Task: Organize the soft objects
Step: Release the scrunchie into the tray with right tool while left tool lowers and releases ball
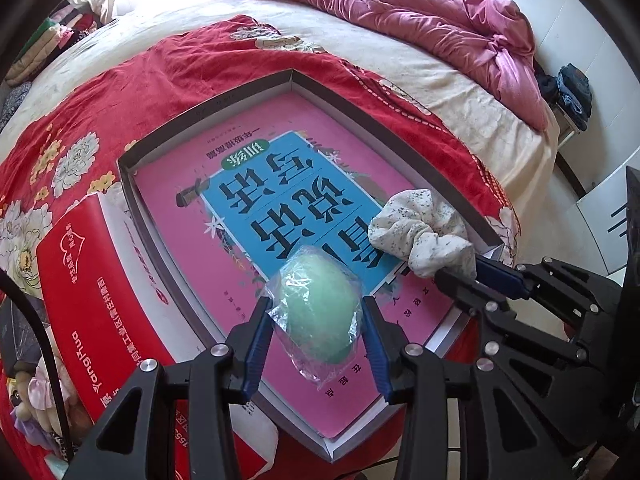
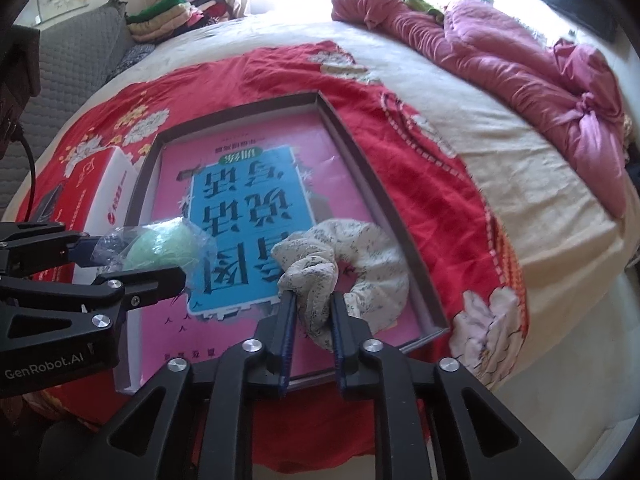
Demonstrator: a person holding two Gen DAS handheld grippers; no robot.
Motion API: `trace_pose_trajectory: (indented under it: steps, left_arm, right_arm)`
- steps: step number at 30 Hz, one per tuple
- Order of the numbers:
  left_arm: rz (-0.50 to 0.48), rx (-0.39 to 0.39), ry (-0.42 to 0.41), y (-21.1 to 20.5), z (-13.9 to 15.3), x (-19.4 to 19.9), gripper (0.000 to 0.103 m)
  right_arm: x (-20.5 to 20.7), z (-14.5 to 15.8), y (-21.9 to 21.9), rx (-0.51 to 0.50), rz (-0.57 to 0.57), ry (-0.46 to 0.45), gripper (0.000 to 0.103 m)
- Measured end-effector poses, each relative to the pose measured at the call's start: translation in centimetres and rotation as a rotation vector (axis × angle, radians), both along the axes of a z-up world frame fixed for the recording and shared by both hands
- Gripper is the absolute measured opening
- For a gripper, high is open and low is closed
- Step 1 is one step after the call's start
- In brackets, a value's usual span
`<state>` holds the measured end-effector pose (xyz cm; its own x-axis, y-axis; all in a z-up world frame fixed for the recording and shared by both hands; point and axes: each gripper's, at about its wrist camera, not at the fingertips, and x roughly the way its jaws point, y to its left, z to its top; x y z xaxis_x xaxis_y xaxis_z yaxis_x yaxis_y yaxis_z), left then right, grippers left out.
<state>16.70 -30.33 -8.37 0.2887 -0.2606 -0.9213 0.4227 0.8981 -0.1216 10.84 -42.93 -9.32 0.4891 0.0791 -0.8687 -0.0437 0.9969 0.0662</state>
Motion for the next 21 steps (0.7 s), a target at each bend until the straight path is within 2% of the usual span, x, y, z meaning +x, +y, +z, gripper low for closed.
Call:
trace_pose_trajectory:
  steps: [2,6,10,16,21]
  left_arm:
    - [-0.001,0.005,0.002,0.0,-0.2,0.0,0.044]
    - [-0.008,0.012,0.005,-0.1,-0.4,-0.2,0.044]
    - [-0.011,0.020,0.005,-0.2,-0.5,-0.2,0.044]
    - [-0.025,0.040,-0.003,-0.5,-0.5,-0.4,0.044]
    - [-0.031,0.040,-0.001,-0.6,-0.5,-0.6,0.047]
  right_arm:
    - [-0.1,-0.2,0.2,-0.010,0.006,0.008,0.030]
    - [-0.6,-0.3,0.0,0.008,0.003,0.011,0.032]
    - [-1.2,0.3,-0.5,0.009,-0.015,0.005,0.042]
    - [-1.8,1.8,-1.4,0.025,-0.058,-0.029,0.045]
    - [-1.7,2.5,-1.3,0.012,-0.052,-0.038,0.047]
